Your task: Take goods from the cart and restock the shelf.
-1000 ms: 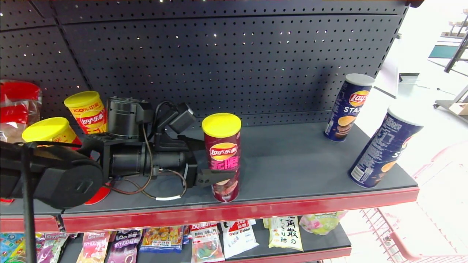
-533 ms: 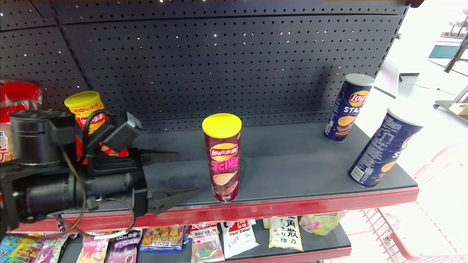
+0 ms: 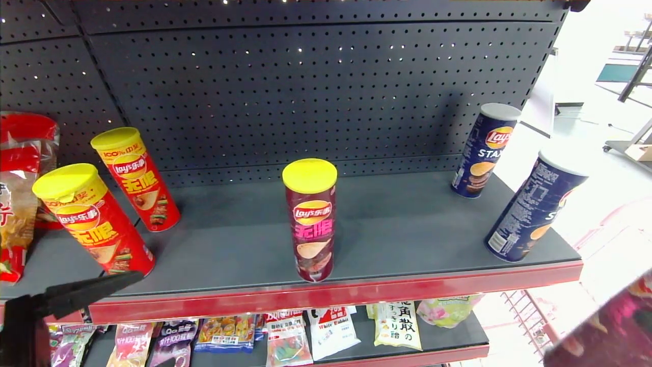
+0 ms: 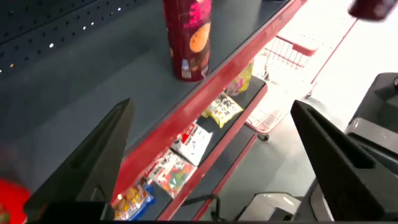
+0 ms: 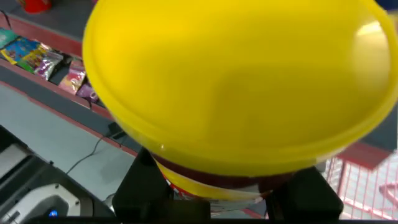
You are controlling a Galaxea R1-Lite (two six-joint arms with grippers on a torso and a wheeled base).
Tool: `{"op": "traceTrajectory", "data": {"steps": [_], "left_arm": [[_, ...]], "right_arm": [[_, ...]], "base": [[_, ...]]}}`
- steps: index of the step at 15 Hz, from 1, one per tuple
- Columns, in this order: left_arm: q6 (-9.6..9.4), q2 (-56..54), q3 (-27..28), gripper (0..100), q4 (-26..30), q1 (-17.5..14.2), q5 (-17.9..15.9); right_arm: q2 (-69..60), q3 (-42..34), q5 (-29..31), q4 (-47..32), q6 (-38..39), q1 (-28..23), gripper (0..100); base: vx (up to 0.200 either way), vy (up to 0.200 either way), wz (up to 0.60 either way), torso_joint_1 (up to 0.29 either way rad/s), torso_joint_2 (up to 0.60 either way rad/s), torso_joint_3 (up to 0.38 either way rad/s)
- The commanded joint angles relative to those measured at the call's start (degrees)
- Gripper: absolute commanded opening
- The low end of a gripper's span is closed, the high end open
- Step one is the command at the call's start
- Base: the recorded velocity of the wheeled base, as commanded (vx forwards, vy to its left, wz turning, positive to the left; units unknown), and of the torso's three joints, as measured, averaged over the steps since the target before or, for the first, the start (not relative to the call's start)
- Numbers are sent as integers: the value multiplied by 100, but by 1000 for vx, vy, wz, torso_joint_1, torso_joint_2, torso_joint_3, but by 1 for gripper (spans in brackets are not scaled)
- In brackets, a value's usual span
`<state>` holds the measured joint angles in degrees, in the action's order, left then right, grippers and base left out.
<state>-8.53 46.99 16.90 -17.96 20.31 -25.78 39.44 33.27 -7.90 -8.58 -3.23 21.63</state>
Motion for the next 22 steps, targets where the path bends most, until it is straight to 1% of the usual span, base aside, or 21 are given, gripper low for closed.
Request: {"op": "traceTrajectory", "data": {"steps": [1,3,4,5,6,7,11,12,14,15,17,20,22], "left_arm": [[36,-1316,-81,100,767,-1,179],[54,-1782,-81,100,1268,-1,363],[54,-1948,-55,100,1444,-1,407],[54,-2045,-28,100,1532,-1,451],[54,-2045,-28,100,1532,-1,451],[54,-2151,-20,100,1611,-1,583],[54,-2107,77,100,1664,-1,645],[54,-2107,95,100,1673,-1,645],[54,-2098,112,100,1734,-1,645],[54,-2115,130,100,1796,-1,645],[45,-2107,235,100,1971,-1,654],[36,-2115,332,100,2103,-1,654],[36,-2098,437,100,2235,-1,654]], "right_arm": [[2727,1604,-520,823,-248,237,0],[3351,2131,-528,902,-248,659,0],[3676,2412,-528,902,-248,791,0],[3940,2659,-537,911,-257,870,0],[3940,2659,-537,911,-257,870,0],[4432,3168,-537,920,-266,966,0],[5478,4012,-608,1052,-257,966,0],[5672,4135,-625,1183,-257,958,0],[6181,4381,-660,1702,-266,940,0],[6348,4443,-669,1772,-266,966,0],[6823,4777,-660,1799,-266,1037,0],[7289,5339,-651,1807,-257,1010,0],[7508,5524,-651,1807,-266,1019,0]], "base": [[0,0,0,0,0,0],[0,0,0,0,0,0],[0,0,0,0,0,0],[0,0,0,0,0,0],[0,0,0,0,0,0],[0,0,0,0,0,0],[0,0,0,0,0,0],[0,0,0,0,0,0],[0,0,0,0,0,0],[0,0,0,0,0,0],[0,0,0,0,0,0],[0,0,0,0,0,0],[0,0,0,0,0,0]]}}
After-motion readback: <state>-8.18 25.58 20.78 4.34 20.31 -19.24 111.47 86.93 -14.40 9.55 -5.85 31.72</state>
